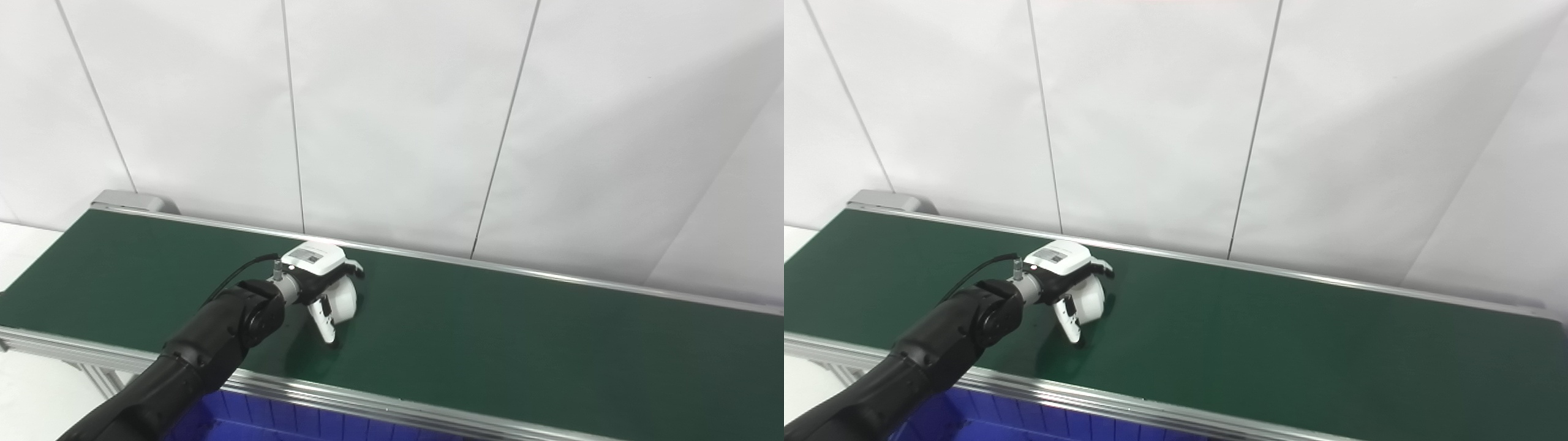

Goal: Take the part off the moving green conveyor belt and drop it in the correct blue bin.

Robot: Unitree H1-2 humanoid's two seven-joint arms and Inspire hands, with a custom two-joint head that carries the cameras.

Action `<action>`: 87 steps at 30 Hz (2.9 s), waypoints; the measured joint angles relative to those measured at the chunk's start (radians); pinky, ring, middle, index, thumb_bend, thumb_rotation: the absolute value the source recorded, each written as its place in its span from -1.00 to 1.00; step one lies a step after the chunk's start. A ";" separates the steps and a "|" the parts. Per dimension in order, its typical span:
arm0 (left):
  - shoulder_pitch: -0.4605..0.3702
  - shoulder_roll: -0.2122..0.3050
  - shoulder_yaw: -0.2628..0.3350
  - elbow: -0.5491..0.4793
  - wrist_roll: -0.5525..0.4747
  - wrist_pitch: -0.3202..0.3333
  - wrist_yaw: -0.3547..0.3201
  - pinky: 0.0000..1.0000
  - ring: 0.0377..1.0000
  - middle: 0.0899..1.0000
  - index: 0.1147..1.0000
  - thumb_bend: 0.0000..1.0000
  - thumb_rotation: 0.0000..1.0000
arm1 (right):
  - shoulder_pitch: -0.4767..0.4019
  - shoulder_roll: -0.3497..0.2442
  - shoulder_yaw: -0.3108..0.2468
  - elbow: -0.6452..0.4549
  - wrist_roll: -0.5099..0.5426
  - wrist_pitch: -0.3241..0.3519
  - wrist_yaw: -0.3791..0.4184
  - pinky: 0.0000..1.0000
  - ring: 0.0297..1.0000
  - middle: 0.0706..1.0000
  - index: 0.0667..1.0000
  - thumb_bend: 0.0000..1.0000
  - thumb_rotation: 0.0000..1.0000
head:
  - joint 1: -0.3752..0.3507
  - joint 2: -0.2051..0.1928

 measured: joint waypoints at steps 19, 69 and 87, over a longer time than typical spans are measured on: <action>-0.029 -0.038 -0.024 0.101 -0.077 -0.069 0.108 -0.30 -0.21 -0.19 -0.13 0.05 -1.00 | 0.001 0.001 0.003 -0.013 -0.007 0.000 -0.002 0.44 0.60 0.73 0.68 0.79 1.00 | -0.003 0.009; 0.681 -0.006 0.089 -0.825 0.059 0.072 -0.147 -0.22 -0.23 -0.22 -0.11 0.04 -1.00 | 0.019 -0.046 -0.090 -0.195 0.095 0.000 0.148 0.53 0.61 0.69 0.68 0.66 0.93 | 0.133 0.351; 0.661 0.019 0.046 -0.802 0.077 0.027 -0.174 0.53 0.66 0.71 0.58 0.99 -0.01 | 0.019 -0.032 -0.097 -0.195 0.085 0.000 0.148 0.51 0.59 0.67 0.70 0.72 0.95 | 0.121 0.354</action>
